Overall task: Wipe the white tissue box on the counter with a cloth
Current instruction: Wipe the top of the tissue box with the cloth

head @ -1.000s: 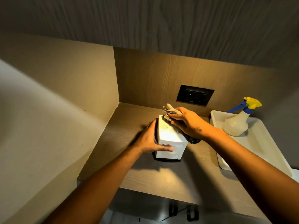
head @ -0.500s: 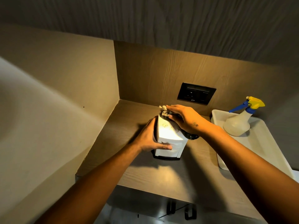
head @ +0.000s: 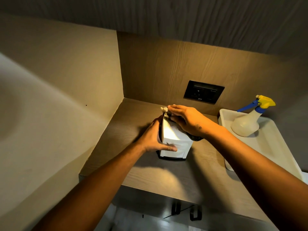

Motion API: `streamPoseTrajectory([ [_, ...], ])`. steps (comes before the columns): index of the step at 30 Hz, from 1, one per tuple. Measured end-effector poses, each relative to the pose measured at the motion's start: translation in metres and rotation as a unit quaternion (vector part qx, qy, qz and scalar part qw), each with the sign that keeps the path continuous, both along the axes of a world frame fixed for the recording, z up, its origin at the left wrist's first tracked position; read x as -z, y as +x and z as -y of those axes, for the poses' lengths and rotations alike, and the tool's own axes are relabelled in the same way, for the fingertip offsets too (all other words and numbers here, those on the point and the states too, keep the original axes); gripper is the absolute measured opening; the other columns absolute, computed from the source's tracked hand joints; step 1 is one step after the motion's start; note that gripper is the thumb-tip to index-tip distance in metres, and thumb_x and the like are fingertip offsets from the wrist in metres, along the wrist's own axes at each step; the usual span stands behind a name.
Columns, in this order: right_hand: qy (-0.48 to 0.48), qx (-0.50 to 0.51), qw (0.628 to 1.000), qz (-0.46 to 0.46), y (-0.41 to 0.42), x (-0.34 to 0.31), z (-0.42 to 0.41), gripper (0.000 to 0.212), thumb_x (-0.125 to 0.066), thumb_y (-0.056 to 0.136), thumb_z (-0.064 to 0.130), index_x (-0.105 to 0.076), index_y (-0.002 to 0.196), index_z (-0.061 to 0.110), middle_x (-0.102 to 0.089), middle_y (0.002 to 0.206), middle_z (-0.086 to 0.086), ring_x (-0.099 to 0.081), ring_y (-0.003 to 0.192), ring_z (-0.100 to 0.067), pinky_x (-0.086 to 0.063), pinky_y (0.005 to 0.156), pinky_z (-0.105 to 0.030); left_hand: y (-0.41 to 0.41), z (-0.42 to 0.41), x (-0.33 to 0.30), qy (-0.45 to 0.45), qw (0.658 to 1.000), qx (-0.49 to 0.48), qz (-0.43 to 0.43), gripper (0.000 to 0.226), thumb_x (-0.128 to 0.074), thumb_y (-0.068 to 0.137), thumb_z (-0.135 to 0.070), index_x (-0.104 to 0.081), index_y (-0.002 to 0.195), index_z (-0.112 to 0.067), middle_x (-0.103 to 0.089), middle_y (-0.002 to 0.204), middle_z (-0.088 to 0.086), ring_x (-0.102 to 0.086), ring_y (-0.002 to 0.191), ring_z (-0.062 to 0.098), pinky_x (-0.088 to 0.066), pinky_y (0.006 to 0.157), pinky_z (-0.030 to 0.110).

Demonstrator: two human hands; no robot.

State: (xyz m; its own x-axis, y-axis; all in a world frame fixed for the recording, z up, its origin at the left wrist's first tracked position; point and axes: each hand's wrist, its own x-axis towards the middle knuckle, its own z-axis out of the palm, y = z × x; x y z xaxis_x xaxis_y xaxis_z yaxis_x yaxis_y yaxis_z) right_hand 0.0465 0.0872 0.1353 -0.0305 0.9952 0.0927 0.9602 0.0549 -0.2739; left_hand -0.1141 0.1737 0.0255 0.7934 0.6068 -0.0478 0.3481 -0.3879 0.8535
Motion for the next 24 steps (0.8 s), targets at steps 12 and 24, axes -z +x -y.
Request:
streamPoseTrajectory([
  [12, -0.005, -0.009, 1.000, -0.005, -0.004, 0.003, 0.007, 0.045, -0.048, 0.097, 0.020, -0.041, 0.142, 0.019, -0.041, 0.149, -0.005, -0.038, 0.136, -0.025, -0.031, 0.106, -0.028, 0.001, -0.002, 0.004, -0.007, 1.000, -0.002, -0.010, 0.133, -0.093, 0.036, -0.077, -0.035, 0.147, -0.033, -0.056, 0.142, -0.004, -0.057, 0.128, 0.017, -0.052, 0.106, 0.048],
  [24, 0.005, 0.004, 1.000, 0.003, 0.000, 0.000, 0.036, 0.046, -0.048, 0.097, 0.023, -0.040, 0.142, 0.020, -0.041, 0.149, -0.006, -0.036, 0.137, -0.025, -0.028, 0.106, -0.028, -0.001, 0.004, -0.006, -0.004, 1.000, 0.001, 0.001, 0.140, -0.095, 0.040, -0.073, -0.022, 0.155, -0.040, -0.050, 0.152, -0.006, -0.052, 0.136, 0.018, -0.050, 0.109, 0.051],
])
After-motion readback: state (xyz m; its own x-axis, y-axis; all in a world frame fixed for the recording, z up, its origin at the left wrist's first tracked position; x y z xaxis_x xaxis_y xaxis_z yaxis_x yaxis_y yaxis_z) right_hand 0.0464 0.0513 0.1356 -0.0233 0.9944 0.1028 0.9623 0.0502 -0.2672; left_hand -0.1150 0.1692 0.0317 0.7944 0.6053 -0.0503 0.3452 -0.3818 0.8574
